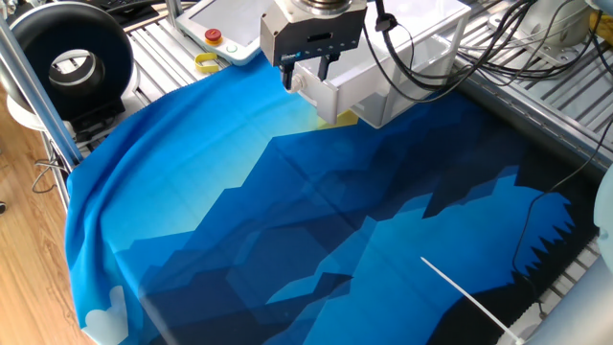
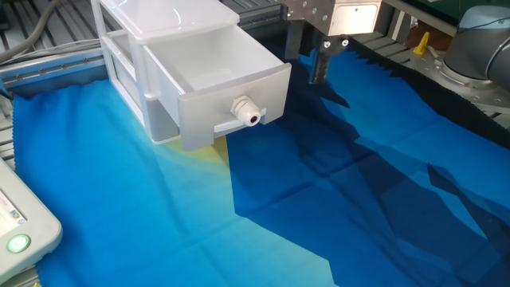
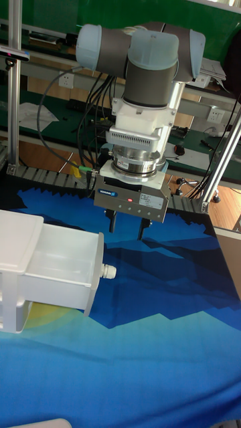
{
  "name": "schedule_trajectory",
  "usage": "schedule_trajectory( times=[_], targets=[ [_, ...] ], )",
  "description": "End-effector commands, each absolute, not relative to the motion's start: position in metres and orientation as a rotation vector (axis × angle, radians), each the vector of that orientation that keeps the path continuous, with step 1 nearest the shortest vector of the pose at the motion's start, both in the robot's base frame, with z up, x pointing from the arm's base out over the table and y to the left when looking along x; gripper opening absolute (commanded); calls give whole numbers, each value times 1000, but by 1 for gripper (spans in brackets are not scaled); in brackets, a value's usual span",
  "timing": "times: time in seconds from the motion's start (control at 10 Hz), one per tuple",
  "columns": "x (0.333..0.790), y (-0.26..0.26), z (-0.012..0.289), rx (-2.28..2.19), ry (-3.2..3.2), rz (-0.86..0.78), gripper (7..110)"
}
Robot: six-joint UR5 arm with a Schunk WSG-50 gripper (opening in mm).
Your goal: Grasp the handle and close the drawer
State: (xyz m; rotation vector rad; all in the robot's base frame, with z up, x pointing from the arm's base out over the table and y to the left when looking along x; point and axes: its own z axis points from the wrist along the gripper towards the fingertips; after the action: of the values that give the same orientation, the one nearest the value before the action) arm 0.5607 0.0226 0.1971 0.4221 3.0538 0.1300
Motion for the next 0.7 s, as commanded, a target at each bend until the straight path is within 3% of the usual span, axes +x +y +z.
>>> schedule_trajectory(
  times=[0.0, 0.6],
  targets=[
    [557, 24, 198, 461, 3064, 140, 7],
    [551, 19, 198, 391, 3095, 99, 7]
  ],
)
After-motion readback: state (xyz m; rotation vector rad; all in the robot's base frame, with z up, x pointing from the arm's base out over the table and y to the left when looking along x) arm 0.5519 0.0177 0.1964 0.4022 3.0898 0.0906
